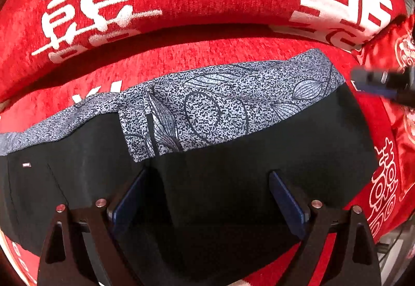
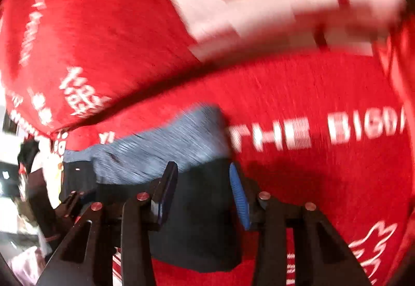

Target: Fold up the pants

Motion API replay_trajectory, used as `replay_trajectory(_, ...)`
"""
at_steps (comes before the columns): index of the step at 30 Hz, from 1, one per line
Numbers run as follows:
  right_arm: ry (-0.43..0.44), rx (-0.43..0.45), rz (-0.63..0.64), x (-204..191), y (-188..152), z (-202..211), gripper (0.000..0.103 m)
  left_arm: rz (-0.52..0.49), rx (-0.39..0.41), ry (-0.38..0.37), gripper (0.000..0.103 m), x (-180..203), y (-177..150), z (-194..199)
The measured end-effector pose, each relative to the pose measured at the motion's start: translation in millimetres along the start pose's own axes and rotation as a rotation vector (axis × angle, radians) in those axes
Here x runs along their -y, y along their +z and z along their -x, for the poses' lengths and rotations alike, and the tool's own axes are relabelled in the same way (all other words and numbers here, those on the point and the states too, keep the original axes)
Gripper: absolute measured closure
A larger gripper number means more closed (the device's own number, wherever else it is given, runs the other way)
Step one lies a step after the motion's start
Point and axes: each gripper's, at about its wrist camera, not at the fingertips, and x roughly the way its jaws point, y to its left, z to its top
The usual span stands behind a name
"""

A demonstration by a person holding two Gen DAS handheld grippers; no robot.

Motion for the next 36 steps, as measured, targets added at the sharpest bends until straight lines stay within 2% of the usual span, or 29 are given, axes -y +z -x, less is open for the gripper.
replay_trajectory(2,-0.019,-0.022,0.068,-13,11,-5,0.067,0.015,0.005,0.0,0.009,-3,-5,2)
replay_trajectory(4,-0.057,-0.058,0.107,-27,19,-21,0.067,0.032,0.005,0.01,0.008,-10,-12,5)
replay_trajectory(5,-0.082,-0.083,0.113,-24,19,-30,0.067,0.048,-0.004,0.027,0.001,-14,-15,5)
replay_trajectory(7,-0.131,-0.116,0.113,-16,20,-53,0.067,0.15,-0.037,-0.03,0.0,-32,-21,1)
replay_trajectory(10,-0.16,-0.075,0.137,-14,20,-65,0.067,0.127,-0.032,-0.009,0.0,-33,-24,5)
replay_trajectory(15,-0.18,-0.086,0.102,-26,23,-57,0.066,0.146,-0.04,-0.007,0.0,-34,-28,9)
replay_trajectory(18,-0.165,-0.077,0.083,-31,14,-40,0.066,0.169,-0.065,0.01,0.0,-37,-29,15)
replay_trajectory(23,-0.104,-0.075,0.119,-45,-22,-9,0.065,0.157,-0.076,0.037,0.0,-47,-42,26)
replay_trajectory(26,-0.089,-0.107,0.161,-63,-50,-17,0.065,0.155,-0.074,0.039,0.0,-50,-52,28)
replay_trajectory(29,-0.108,-0.172,0.162,-63,-78,-35,0.066,0.171,-0.085,0.043,0.0,-51,-56,32)
replay_trajectory(30,-0.11,-0.159,0.167,-66,-82,-32,0.065,0.18,-0.091,0.045,0.0,-51,-55,33)
replay_trajectory(31,-0.099,-0.148,0.173,-68,-81,-26,0.065,0.19,-0.09,0.046,0.0,-52,-57,35)
replay_trajectory(34,0.019,-0.15,0.156,-83,-68,-21,0.065,0.207,-0.08,0.046,0.0,-57,-66,42)
replay_trajectory(36,0.07,-0.15,0.189,-101,-57,-26,0.065,0.216,-0.073,0.046,0.0,-59,-73,46)
